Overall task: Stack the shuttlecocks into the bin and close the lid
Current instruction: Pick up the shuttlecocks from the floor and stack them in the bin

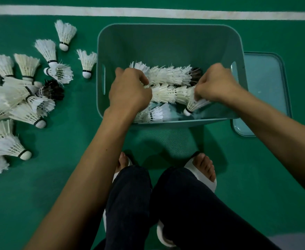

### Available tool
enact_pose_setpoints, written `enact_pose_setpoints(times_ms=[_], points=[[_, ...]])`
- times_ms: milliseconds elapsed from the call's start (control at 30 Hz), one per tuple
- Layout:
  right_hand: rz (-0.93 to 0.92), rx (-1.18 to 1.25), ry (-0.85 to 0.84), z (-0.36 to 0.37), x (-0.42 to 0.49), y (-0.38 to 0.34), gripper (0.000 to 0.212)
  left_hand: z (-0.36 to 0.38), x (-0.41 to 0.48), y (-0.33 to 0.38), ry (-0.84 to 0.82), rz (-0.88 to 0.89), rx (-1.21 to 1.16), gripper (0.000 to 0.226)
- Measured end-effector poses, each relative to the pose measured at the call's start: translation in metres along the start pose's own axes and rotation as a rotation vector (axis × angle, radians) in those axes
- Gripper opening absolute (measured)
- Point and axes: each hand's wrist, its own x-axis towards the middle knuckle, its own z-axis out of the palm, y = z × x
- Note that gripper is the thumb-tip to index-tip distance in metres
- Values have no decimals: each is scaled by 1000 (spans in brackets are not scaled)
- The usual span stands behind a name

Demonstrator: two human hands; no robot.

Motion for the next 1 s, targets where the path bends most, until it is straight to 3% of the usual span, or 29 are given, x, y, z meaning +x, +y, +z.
enact_pose_setpoints(times_ms=[100, 167, 267, 333, 433, 500, 633, 800, 900, 1000], points=[[62, 80, -131, 19, 5, -10, 12, 2, 1, 2, -32, 0, 14, 27], [170, 249, -294, 26, 8, -16, 15, 3, 1, 1, -64, -1, 24, 27], [311, 415, -562, 36, 12, -22, 5, 2, 3, -3, -85, -5, 32, 28], [346, 423, -678, 46, 13, -19, 16, 2, 5, -5, -99, -11, 29, 32], [311, 358, -665, 56, 15, -14, 20, 1, 5, -3, -130, -10, 0, 38], [210, 236, -638, 49, 15, -16, 9, 0, 4, 0, -151, 10, -12, 37], [14, 100, -576, 0, 13, -28, 17, -6, 1, 6, -253, 85, -89, 38], [-146, 473, -412, -56, 4, -28, 16, -6, 0, 13, -224, 115, -266, 46], [-197, 538, -401, -47, -6, -30, 21, -2, -3, 22, -227, 119, -343, 42], [-192, 617, -359, -34, -12, -29, 8, 3, -7, 25, -206, 136, -304, 41]])
